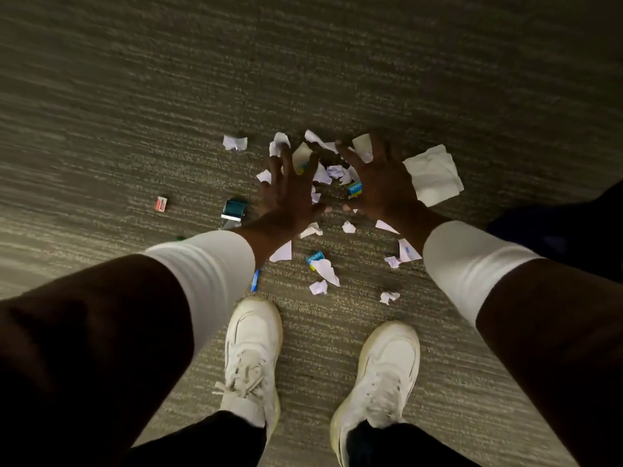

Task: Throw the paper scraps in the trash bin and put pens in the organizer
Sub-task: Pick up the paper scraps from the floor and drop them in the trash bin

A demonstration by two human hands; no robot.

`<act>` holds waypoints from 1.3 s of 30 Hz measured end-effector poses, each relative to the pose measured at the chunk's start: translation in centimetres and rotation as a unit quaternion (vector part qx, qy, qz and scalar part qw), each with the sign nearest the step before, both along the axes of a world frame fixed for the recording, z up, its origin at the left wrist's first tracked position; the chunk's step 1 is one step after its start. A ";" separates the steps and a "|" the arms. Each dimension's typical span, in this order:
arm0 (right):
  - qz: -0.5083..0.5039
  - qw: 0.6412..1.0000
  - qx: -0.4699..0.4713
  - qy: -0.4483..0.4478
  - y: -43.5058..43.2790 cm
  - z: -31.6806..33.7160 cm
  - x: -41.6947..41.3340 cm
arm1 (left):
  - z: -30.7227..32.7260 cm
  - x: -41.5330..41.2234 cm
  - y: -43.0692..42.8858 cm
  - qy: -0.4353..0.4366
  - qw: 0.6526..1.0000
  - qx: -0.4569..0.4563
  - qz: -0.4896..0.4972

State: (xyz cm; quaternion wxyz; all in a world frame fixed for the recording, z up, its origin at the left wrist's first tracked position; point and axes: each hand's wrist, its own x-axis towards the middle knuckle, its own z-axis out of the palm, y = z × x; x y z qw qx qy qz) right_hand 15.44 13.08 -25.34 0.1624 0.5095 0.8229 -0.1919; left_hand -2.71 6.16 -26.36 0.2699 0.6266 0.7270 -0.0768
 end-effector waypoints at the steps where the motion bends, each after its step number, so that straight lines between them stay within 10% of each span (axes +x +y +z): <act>1: 0.009 1.000 0.003 0.000 0.0 -0.1 0.0 | -0.1 0.3 -0.1 0.001 1.000 0.011 0.005; 12: 0.014 0.993 0.076 0.094 -2.9 0.1 -0.5 | -0.3 1.8 -1.5 -0.060 0.995 0.082 -0.009; 20: -0.171 0.968 0.027 0.184 -5.5 2.4 1.8 | 4.0 2.1 -3.6 -0.108 0.990 0.073 0.046; 39: -0.496 0.844 0.046 0.197 -15.8 26.1 11.7 | 25.8 16.6 -6.2 -0.225 0.971 0.066 0.050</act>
